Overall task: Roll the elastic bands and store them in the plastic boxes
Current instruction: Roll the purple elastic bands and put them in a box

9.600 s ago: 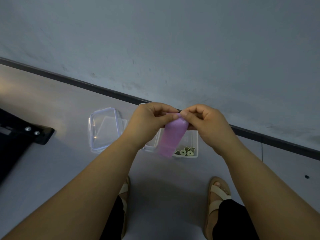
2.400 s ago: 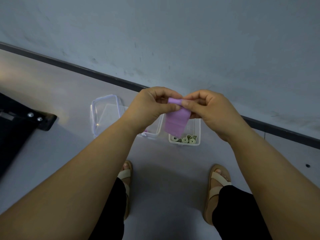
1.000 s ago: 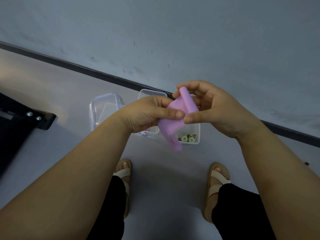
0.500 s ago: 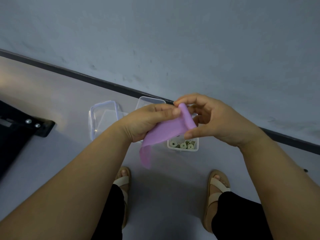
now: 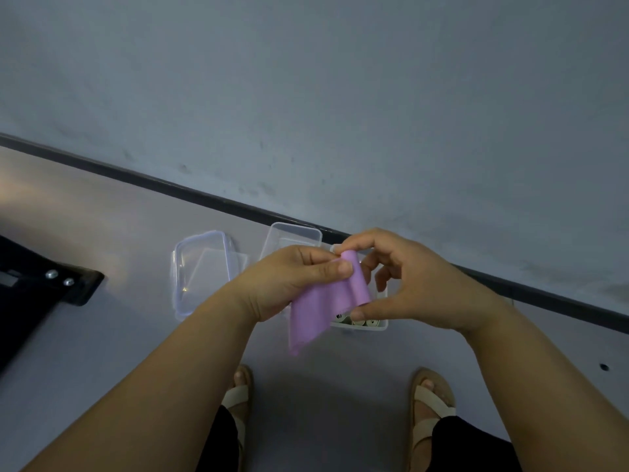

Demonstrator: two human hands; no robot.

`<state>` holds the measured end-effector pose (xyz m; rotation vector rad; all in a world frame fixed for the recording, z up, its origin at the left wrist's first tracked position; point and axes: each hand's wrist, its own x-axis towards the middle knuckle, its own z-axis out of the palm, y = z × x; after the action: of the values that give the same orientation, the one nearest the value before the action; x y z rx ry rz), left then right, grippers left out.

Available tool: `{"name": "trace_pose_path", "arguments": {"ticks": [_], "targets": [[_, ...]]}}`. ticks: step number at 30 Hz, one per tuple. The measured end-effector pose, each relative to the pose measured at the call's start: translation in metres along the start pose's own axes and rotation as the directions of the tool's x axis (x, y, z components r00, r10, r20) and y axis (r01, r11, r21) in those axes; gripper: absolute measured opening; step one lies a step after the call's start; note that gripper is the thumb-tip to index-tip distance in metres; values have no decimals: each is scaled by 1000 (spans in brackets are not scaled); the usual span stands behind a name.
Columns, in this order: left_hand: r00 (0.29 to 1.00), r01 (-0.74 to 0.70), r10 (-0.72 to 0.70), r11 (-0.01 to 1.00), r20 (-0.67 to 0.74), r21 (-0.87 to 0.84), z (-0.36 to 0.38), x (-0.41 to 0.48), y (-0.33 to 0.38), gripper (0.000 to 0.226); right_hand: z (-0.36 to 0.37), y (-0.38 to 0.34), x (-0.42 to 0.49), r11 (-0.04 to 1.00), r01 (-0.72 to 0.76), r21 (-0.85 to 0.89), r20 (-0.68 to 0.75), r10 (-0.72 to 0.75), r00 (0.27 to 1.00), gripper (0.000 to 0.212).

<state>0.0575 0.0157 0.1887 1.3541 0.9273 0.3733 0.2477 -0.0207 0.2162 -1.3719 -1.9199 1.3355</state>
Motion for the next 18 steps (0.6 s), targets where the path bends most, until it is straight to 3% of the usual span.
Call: {"name": "trace_pose_path", "arguments": {"ticks": [5,10,18], "targets": [[1000,-26,26,999,13,-36,-1,2,0,33,-4,-1,-2,982,1,188,-21,3,1000,58],[997,-57,61,994,43,-94,-1,1,2,30,-3,0,-3,892,14,452,-12,-10,1000,52],[992,-94,100,992,72,-82,0,-3,5,28,-2,2,0,932,6,363,19,-14,1000,58]]}}
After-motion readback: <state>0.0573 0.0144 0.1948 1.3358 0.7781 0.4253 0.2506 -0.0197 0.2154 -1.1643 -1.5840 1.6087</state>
